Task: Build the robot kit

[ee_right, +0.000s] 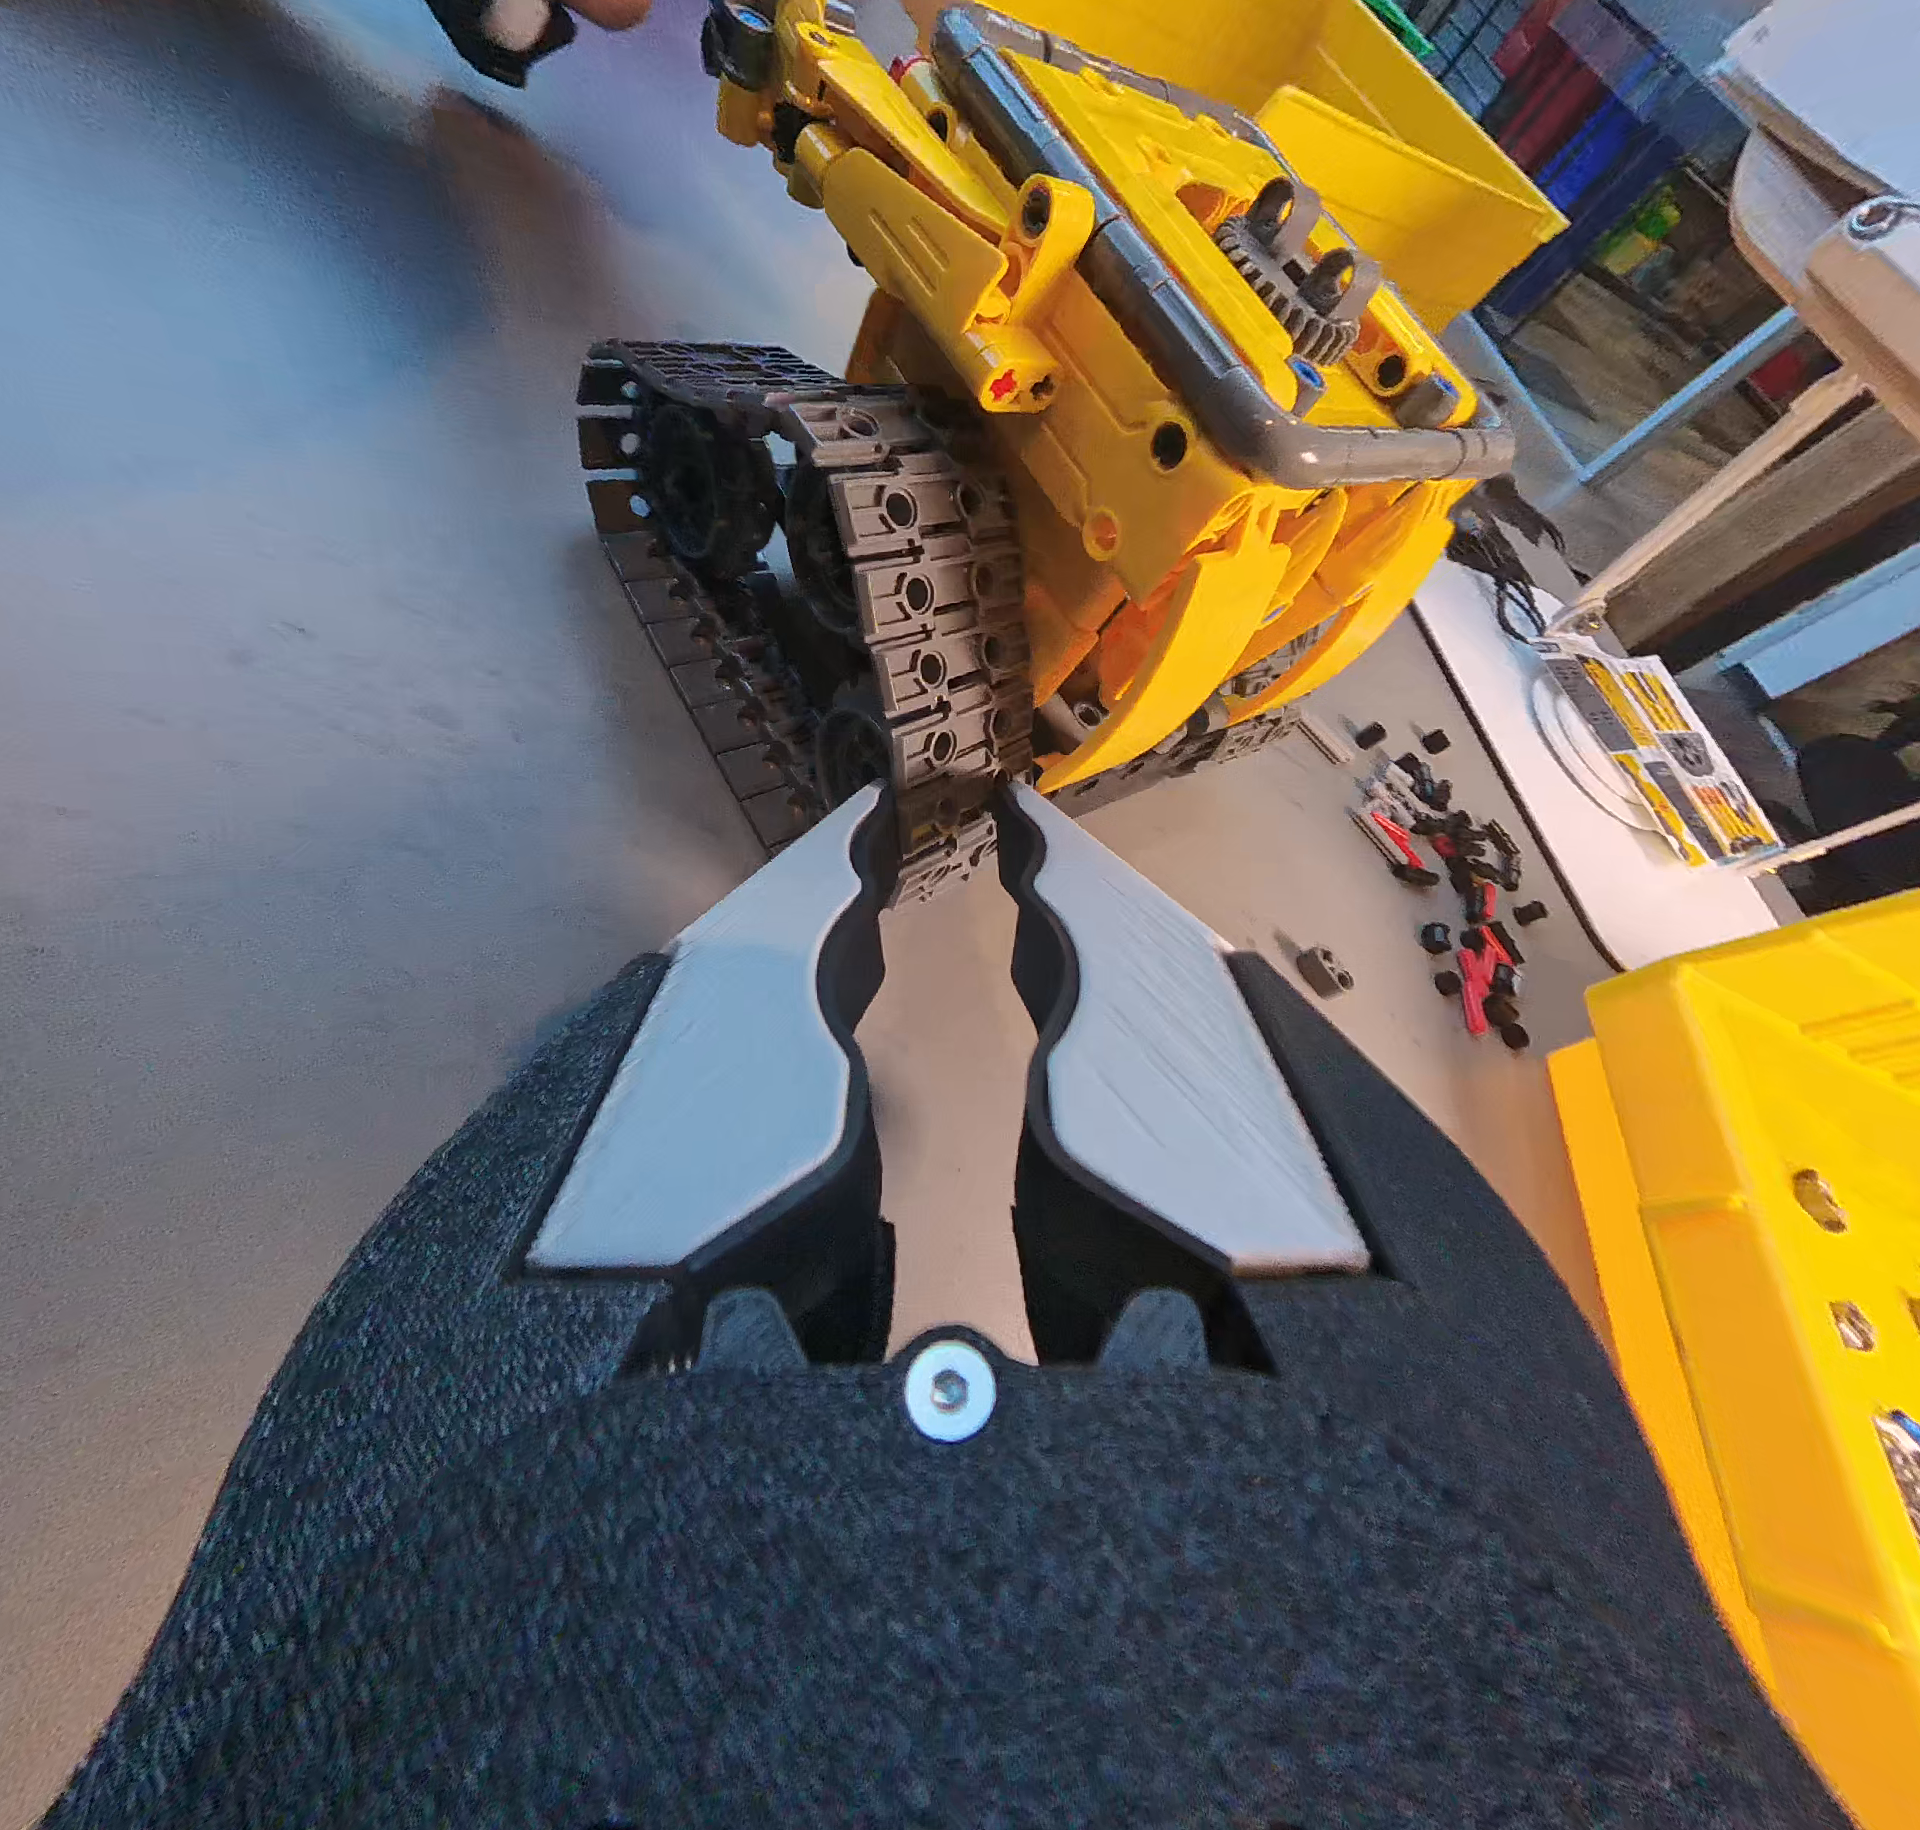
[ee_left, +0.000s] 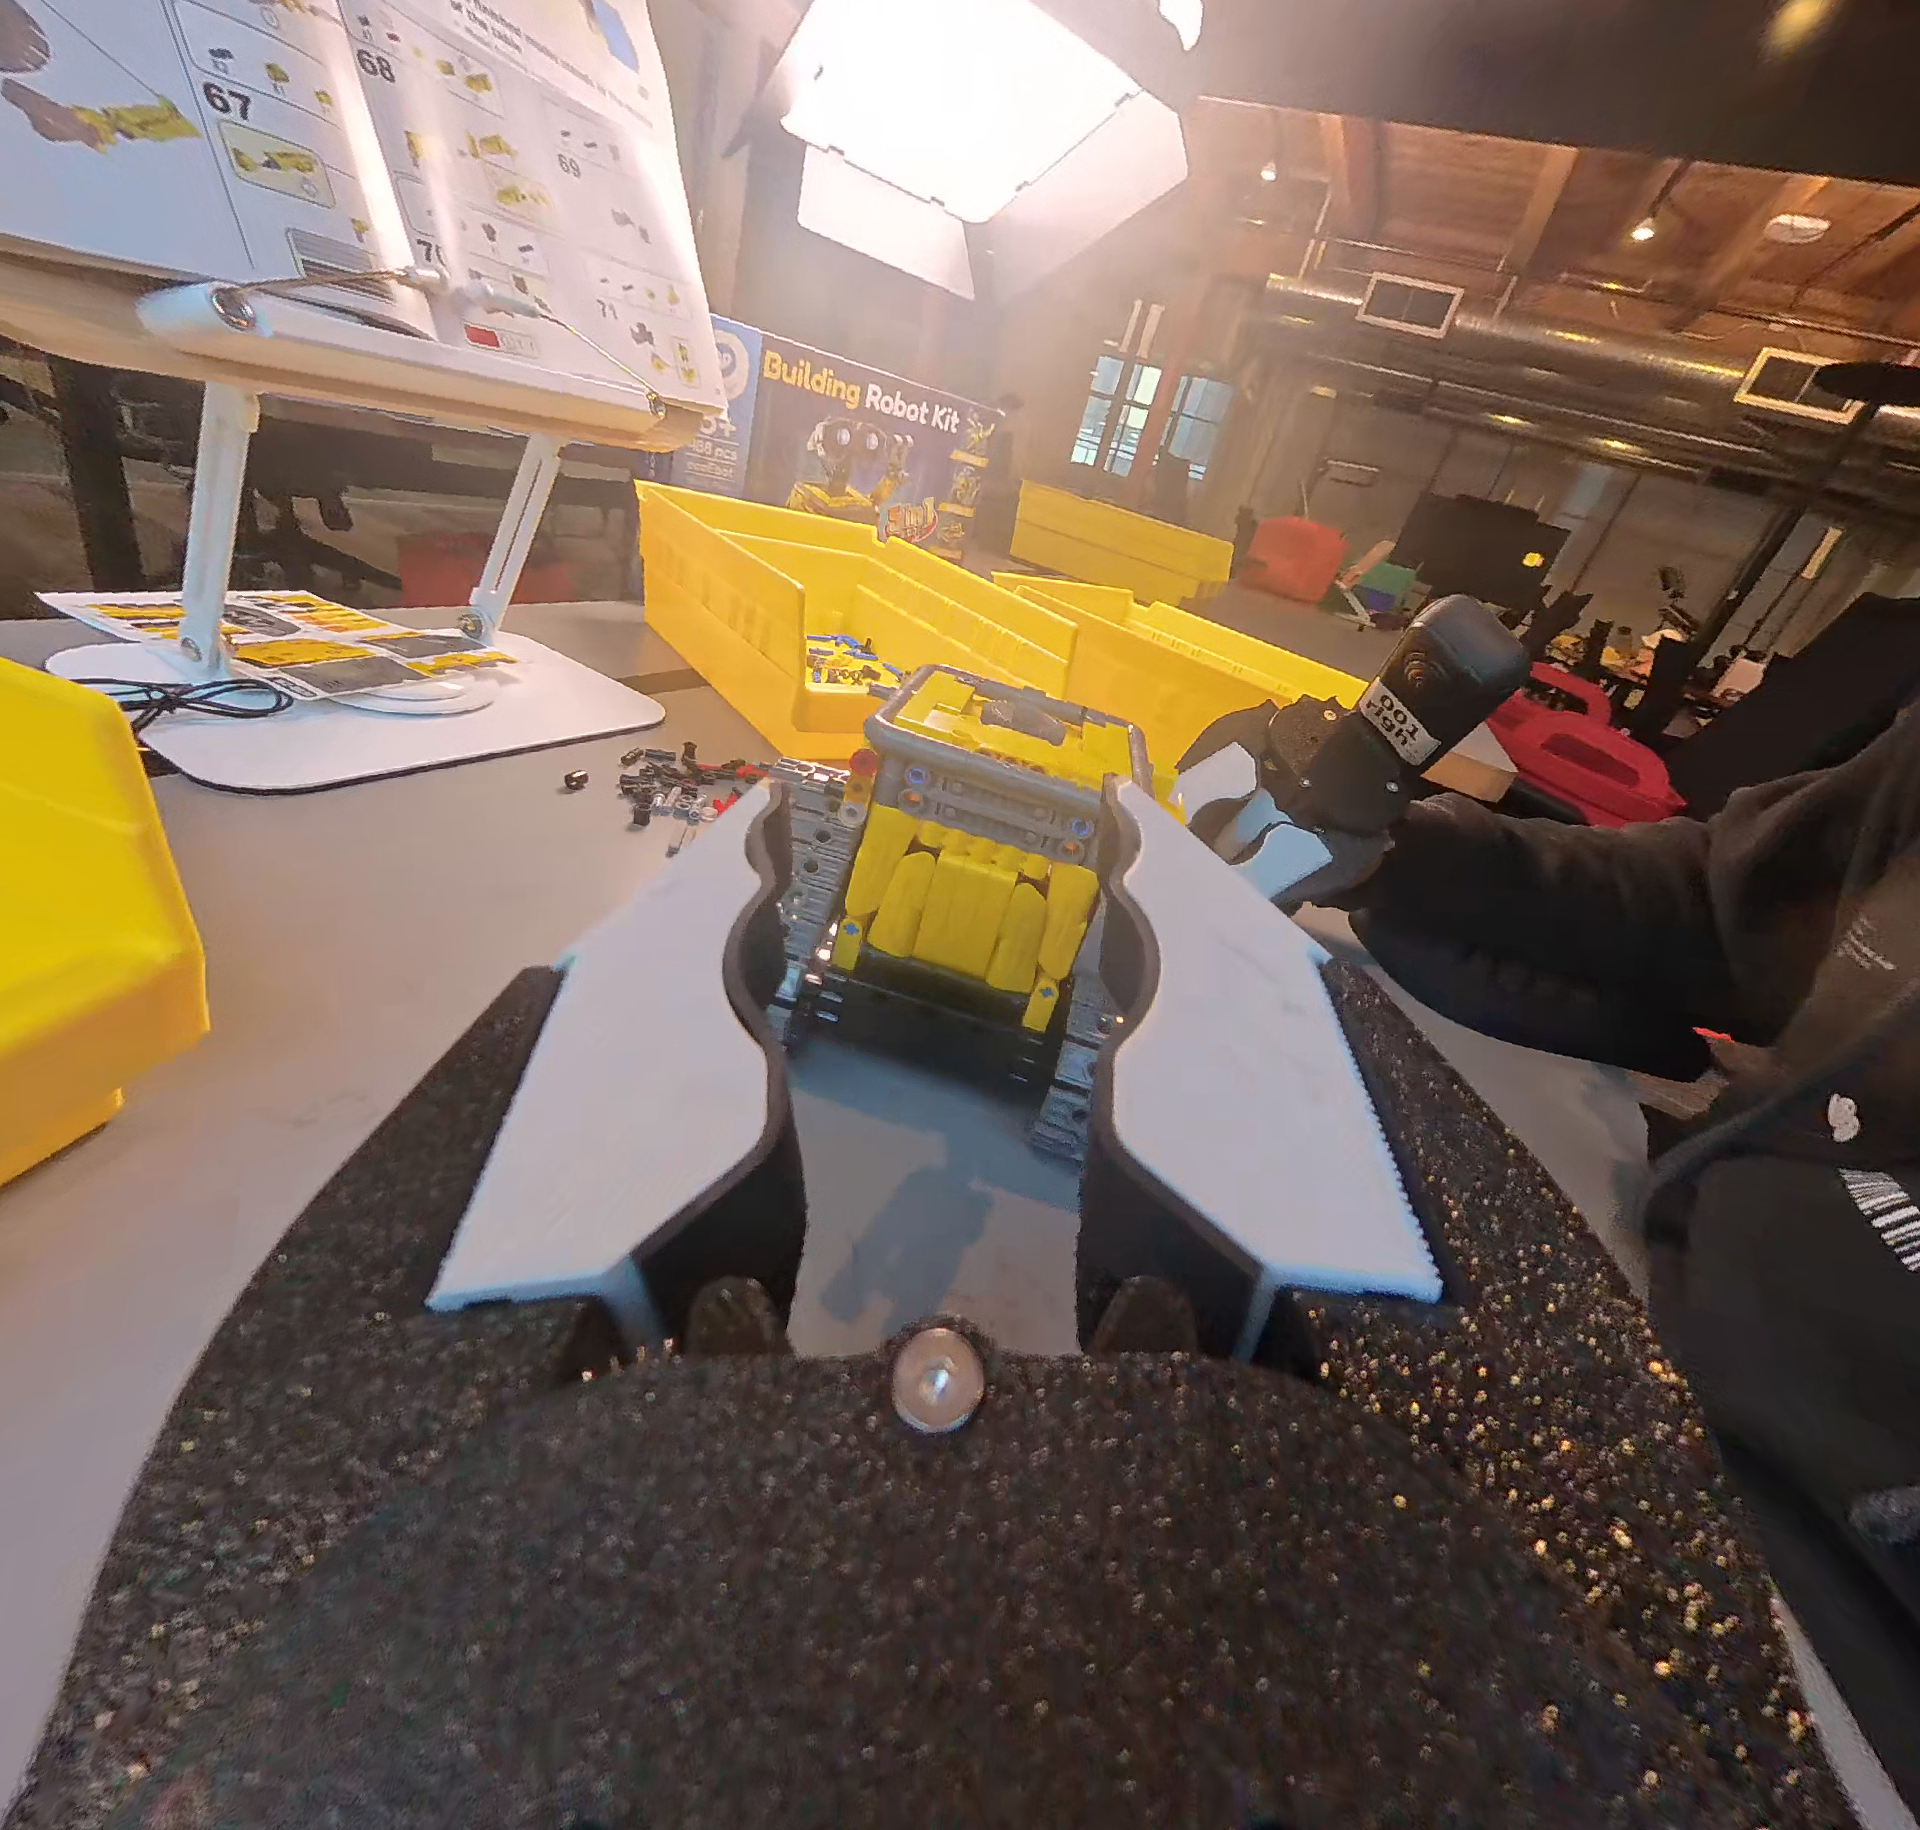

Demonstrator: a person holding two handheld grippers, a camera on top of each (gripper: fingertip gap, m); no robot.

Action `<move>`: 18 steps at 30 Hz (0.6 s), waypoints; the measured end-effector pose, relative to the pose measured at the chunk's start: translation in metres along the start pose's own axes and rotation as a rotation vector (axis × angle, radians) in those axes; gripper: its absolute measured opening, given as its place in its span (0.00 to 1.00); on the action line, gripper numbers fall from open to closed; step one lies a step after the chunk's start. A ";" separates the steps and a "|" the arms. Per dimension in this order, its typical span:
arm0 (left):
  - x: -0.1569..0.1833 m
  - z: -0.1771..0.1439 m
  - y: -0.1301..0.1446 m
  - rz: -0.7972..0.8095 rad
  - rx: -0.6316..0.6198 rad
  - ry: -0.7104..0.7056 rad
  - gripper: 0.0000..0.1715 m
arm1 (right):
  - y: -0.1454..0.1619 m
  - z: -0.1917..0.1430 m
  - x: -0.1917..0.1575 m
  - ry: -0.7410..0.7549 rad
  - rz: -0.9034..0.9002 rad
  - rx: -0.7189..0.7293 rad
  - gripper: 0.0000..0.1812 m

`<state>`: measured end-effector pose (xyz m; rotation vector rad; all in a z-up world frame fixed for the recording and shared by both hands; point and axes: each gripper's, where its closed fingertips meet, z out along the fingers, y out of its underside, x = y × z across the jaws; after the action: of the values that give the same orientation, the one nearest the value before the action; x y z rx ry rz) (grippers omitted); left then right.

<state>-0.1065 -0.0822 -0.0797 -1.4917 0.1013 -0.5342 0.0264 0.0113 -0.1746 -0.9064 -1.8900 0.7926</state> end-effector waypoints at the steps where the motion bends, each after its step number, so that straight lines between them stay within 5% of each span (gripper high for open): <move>1: 0.000 0.000 -0.001 0.004 0.002 -0.003 0.33 | -0.003 0.000 -0.004 -0.022 0.000 0.013 0.10; 10: -0.001 0.003 0.002 0.002 -0.002 -0.015 0.33 | -0.015 0.007 -0.027 -0.230 -0.021 0.059 0.08; 12: -0.001 0.004 0.004 0.001 -0.010 -0.016 0.33 | -0.004 0.019 0.005 -0.110 0.037 0.004 0.05; 14: -0.002 0.004 0.006 0.005 -0.023 -0.018 0.33 | 0.009 0.026 0.034 -0.001 0.109 -0.067 0.14; 18: 0.000 0.004 0.009 0.039 -0.049 -0.018 0.34 | 0.018 0.016 0.058 0.075 0.191 -0.098 0.14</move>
<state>-0.1023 -0.0789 -0.0882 -1.5392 0.1300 -0.4904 -0.0038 0.0664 -0.1710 -1.1747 -1.8085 0.7728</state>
